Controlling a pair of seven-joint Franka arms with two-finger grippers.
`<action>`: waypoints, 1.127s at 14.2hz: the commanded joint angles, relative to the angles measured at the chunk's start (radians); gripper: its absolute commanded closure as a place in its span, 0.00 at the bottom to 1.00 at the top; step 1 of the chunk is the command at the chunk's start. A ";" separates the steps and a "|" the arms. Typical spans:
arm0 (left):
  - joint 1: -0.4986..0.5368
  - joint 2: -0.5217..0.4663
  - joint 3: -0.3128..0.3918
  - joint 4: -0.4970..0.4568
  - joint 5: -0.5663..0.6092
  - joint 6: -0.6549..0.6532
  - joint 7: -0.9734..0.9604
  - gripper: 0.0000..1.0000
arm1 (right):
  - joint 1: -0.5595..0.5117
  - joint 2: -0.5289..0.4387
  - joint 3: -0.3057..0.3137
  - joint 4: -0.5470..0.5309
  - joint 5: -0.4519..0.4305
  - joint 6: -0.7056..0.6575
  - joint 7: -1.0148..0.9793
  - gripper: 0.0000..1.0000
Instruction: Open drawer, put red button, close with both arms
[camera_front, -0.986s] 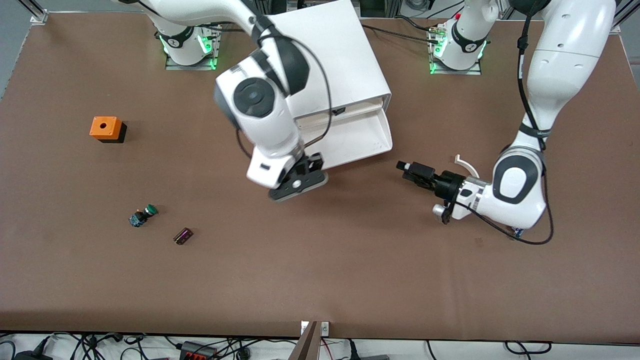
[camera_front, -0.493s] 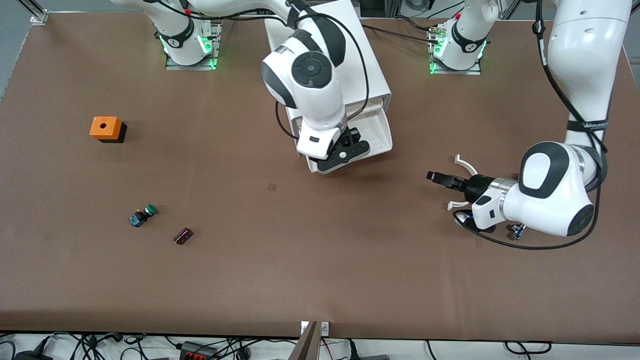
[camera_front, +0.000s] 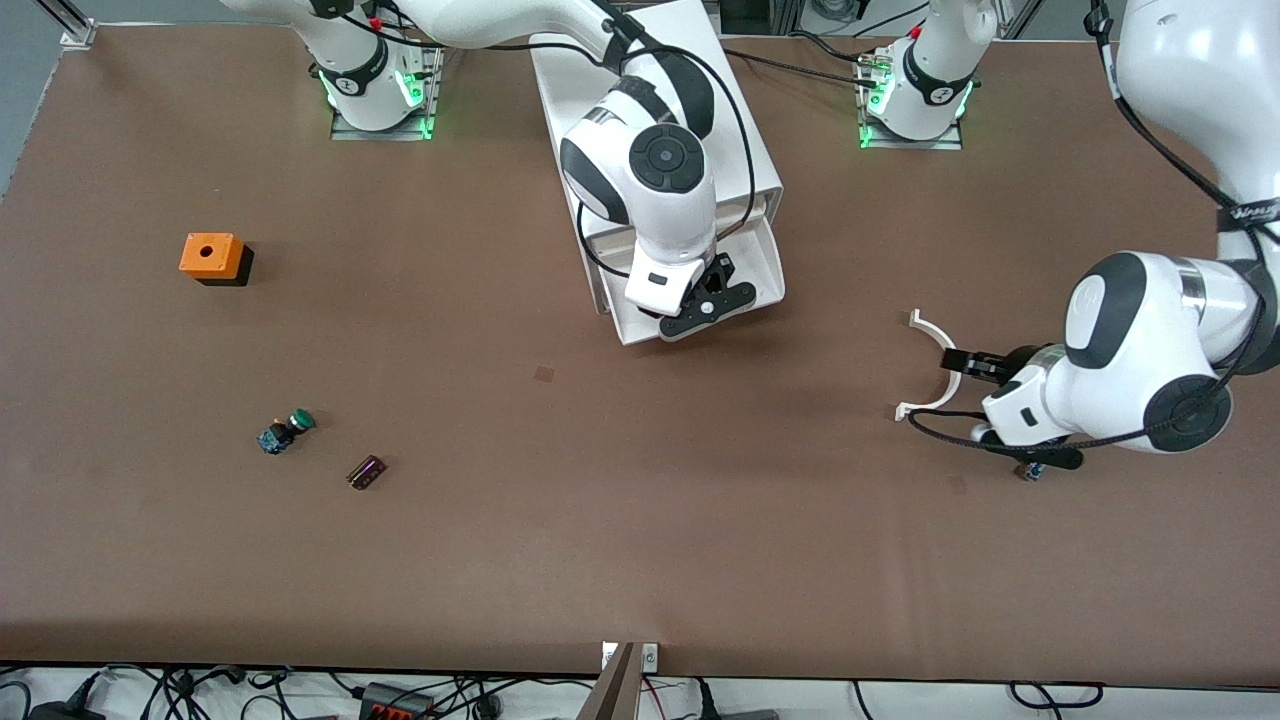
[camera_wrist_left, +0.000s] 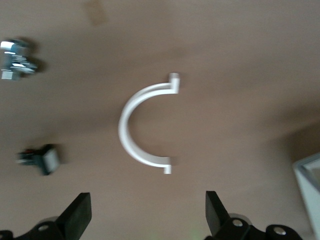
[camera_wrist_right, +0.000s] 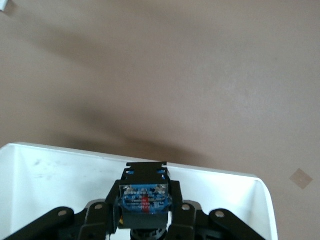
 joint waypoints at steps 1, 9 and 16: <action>-0.002 -0.102 -0.010 -0.005 0.072 -0.003 -0.003 0.00 | 0.006 0.015 0.005 0.029 0.013 -0.049 0.020 1.00; 0.050 -0.451 -0.015 -0.351 -0.035 0.213 -0.001 0.00 | 0.036 0.039 0.007 0.031 0.011 -0.036 0.038 0.92; 0.046 -0.490 -0.013 -0.354 -0.037 0.196 -0.001 0.00 | -0.014 0.009 -0.010 0.096 0.011 -0.023 0.049 0.00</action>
